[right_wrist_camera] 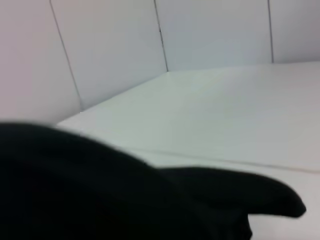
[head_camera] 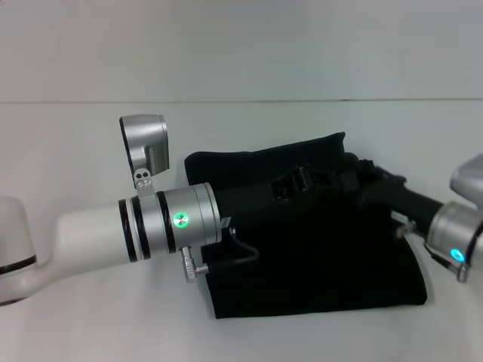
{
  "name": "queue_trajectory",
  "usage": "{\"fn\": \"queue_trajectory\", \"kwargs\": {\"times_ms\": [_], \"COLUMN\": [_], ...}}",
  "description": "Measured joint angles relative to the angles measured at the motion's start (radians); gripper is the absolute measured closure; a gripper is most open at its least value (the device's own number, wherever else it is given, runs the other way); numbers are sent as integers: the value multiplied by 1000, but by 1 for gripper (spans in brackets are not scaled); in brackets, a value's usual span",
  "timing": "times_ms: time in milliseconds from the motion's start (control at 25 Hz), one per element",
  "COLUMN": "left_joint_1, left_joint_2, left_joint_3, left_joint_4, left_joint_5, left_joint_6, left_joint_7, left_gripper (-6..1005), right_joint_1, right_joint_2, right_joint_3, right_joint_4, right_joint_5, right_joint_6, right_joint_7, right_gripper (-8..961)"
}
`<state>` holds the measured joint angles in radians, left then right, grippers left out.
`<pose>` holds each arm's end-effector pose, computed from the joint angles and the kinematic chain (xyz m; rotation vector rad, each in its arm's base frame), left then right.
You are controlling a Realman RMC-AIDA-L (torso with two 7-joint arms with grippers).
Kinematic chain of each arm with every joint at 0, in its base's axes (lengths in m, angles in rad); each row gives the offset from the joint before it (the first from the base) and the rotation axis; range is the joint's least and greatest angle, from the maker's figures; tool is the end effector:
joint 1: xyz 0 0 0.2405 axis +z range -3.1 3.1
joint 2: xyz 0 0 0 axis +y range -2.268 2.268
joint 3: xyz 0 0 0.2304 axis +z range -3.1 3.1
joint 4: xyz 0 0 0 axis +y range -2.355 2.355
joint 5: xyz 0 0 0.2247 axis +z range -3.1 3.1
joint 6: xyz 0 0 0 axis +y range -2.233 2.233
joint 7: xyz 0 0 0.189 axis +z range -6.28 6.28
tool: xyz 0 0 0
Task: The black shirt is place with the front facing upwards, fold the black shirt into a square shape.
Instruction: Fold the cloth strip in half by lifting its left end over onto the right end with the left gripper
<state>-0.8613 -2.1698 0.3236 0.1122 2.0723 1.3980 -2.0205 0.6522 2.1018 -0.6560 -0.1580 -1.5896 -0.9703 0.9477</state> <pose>-0.1239 0.3526 -0.1291 2.0929 1.7343 1.0816 0.2668 0.3970 -0.0905 -2.2557 0.7909 0.6338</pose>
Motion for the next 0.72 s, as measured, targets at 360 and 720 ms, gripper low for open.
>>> {"fn": "queue_trajectory", "kwargs": {"times_ms": [360,720], "left_joint_1": [-2,-22], "left_joint_2": [1,-5], "left_joint_3": [29,94], "left_joint_4": [15,8], "left_joint_5": [13,15], "left_joint_6": [55,59], "left_joint_7": [19,35], "left_gripper": [984,984], "right_joint_1": [30,3], "right_joint_2": [1,-2], "right_joint_3": [1,19], "right_joint_4": [5,5], "right_joint_5": [110,162], "right_joint_6": [13,-8], "right_joint_7": [1,7], "right_gripper": [29,30]}}
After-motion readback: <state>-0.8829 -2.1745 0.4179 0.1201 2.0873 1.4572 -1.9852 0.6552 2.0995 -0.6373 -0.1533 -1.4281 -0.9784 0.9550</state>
